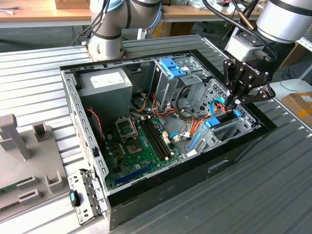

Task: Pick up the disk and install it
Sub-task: 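Insert the first disk wire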

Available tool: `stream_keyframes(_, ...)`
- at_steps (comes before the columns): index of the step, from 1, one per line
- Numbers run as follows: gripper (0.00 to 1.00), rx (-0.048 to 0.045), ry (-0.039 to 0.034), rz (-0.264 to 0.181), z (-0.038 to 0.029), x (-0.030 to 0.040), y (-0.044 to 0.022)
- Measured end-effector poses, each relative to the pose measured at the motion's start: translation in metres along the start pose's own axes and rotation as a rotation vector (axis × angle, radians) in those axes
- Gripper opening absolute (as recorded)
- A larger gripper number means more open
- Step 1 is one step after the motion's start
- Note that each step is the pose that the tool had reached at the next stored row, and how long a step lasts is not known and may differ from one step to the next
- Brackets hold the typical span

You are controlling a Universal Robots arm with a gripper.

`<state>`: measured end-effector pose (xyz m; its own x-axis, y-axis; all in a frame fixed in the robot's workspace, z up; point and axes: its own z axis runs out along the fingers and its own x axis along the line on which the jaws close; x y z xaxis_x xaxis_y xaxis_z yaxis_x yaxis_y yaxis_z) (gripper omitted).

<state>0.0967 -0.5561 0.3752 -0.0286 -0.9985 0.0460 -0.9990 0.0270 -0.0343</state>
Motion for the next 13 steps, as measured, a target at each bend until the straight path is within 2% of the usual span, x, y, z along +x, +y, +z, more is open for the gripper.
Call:
stream_keyframes(2,0.16,-0.0022,0.0,0.0,0.0025,0.0,0.0)
stream_keyframes(6,0.16,-0.0088,0.0048,-0.001,0.0092,-0.0005,-0.0008)
stream_keyframes(8,0.16,-0.0122,0.009,-0.001,0.0113,-0.0006,-0.0016)
stream_keyframes(9,0.16,-0.0154,0.0134,-0.001,0.0122,-0.0007,-0.0028)
stream_keyframes(10,0.16,-0.0204,0.0215,-0.002,0.013,-0.0007,-0.0041)
stream_keyframes(13,0.16,-0.0234,0.0217,-0.002,0.0151,-0.0009,-0.0042)
